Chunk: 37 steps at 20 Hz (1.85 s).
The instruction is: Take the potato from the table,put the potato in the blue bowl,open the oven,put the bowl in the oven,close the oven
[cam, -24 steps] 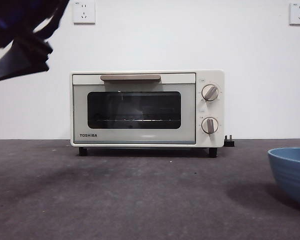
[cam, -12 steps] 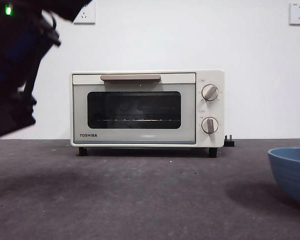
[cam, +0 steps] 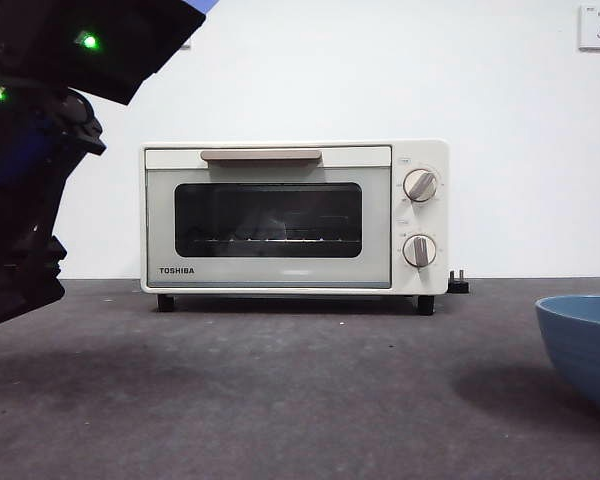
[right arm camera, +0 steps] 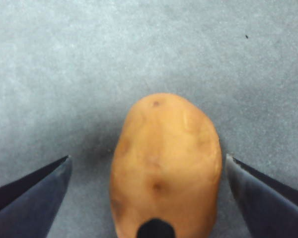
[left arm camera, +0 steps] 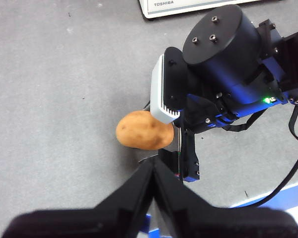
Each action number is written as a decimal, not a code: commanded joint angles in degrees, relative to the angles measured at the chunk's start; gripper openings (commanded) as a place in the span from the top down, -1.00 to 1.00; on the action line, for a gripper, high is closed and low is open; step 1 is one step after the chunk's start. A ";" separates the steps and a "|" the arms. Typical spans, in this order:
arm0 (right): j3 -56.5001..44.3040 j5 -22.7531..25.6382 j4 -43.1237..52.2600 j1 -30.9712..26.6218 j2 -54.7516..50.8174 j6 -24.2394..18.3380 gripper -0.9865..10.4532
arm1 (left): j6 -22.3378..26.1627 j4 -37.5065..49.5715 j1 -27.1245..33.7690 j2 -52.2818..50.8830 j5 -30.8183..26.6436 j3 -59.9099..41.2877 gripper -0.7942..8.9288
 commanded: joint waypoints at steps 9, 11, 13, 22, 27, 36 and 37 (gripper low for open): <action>0.15 0.42 -0.70 0.26 1.09 2.14 0.85 | -0.81 0.20 -0.76 -0.02 0.11 0.15 0.85; 1.11 0.44 -5.60 0.15 -0.04 4.92 0.85 | -0.81 0.20 -0.94 0.00 0.11 0.15 0.85; 3.54 0.42 -13.68 0.02 -2.16 5.62 0.85 | -0.83 0.20 -0.94 -0.02 0.31 0.15 0.85; 16.02 5.44 -49.94 -0.98 -16.22 1.38 0.85 | -2.64 0.22 -0.94 1.09 7.80 0.15 0.85; 15.89 16.06 -67.36 -1.16 -22.10 1.60 0.85 | -2.21 0.31 -0.94 2.25 10.32 0.15 0.85; -4.37 23.78 -68.48 -1.36 -43.98 8.55 0.85 | -0.94 10.95 -0.94 10.49 16.90 0.13 0.85; -8.44 24.90 -68.46 -1.40 -47.34 9.88 0.85 | -0.52 11.34 -0.94 11.69 17.86 0.13 0.85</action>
